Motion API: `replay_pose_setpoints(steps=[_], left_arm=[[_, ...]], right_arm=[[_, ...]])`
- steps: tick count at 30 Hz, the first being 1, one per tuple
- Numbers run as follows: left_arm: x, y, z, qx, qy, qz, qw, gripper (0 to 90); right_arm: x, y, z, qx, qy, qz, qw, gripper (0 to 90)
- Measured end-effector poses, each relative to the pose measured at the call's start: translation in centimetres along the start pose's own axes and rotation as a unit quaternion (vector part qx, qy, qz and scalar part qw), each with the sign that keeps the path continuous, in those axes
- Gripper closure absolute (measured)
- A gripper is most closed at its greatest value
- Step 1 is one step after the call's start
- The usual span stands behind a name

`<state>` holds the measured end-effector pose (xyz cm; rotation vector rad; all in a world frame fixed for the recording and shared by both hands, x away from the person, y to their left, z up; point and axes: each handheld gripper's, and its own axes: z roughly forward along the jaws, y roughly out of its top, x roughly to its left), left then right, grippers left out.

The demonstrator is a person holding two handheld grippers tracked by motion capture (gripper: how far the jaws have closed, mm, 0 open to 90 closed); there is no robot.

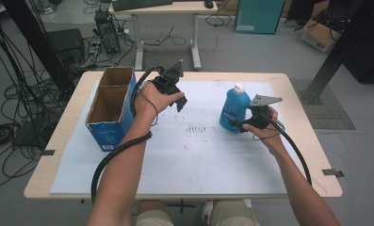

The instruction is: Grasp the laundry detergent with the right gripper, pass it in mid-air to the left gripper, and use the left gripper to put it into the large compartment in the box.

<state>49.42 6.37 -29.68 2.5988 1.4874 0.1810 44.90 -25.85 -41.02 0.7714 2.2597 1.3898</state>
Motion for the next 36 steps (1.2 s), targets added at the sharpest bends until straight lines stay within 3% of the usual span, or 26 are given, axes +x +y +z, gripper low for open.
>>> replay_pose_setpoints(steps=[36], left_arm=[[-0.12,0.29,-0.16,-0.001,-0.001,0.002,1.0,5.8]], right_arm=[[-0.23,0.0,-0.02,-0.011,0.001,0.003,0.9999,1.1]])
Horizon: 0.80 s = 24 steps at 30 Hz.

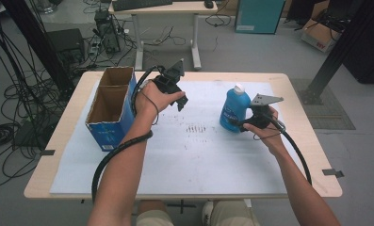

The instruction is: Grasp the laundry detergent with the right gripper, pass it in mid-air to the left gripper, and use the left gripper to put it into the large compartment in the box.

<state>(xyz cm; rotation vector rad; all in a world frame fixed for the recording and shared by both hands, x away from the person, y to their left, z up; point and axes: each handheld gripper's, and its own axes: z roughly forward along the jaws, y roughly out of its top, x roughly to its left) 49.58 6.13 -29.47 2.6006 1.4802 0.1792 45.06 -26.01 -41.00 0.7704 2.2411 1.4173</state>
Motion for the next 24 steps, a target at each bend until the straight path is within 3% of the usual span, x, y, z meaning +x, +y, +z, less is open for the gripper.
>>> replay_pose_setpoints(steps=[24], left_arm=[[0.14,-0.14,0.01,-0.002,-0.001,0.0,1.0,5.8]], right_arm=[[0.01,0.03,0.0,-0.001,0.0,-0.002,1.0,1.1]])
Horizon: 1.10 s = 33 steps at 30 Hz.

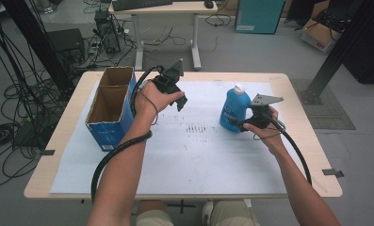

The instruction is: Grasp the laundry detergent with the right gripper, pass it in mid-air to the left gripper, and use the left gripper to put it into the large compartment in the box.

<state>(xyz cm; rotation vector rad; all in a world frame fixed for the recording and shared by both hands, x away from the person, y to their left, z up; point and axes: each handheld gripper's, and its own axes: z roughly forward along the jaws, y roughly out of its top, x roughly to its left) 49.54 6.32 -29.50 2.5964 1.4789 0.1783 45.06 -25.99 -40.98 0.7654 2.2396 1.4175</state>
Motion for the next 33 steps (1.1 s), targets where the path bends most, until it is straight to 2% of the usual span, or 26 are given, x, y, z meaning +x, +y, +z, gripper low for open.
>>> replay_pose_setpoints(steps=[33], left_arm=[[0.09,-0.02,-0.15,-0.001,0.001,0.0,1.0,5.7]], right_arm=[[0.06,-0.06,0.22,-0.004,0.001,0.004,1.0,1.5]])
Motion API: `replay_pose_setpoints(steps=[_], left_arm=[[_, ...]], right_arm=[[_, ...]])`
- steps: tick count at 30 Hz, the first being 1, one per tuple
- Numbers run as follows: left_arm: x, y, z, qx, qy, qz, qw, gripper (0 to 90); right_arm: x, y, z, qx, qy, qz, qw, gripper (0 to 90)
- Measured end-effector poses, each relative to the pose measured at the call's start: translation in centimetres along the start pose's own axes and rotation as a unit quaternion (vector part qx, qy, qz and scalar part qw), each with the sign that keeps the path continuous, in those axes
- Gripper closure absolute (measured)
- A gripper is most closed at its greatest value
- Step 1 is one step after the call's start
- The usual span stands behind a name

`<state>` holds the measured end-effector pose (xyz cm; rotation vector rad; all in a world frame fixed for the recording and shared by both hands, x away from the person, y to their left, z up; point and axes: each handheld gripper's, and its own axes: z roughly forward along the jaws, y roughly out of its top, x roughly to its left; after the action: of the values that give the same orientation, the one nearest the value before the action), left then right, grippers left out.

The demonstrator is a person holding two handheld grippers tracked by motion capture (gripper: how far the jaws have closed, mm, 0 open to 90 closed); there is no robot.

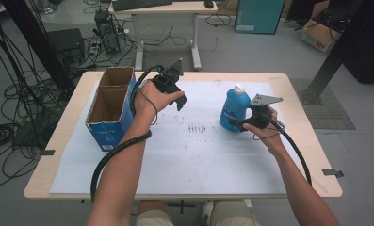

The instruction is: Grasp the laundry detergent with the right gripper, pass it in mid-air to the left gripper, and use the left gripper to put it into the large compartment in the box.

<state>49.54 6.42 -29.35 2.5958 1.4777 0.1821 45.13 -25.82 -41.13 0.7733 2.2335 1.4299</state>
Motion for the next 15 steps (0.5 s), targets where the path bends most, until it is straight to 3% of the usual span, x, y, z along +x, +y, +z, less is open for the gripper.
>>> replay_pose_setpoints(steps=[15], left_arm=[[0.29,-0.22,0.03,0.001,0.002,-0.001,1.0,5.7]], right_arm=[[0.02,-0.08,0.21,-0.004,-0.004,-0.003,1.0,20.7]])
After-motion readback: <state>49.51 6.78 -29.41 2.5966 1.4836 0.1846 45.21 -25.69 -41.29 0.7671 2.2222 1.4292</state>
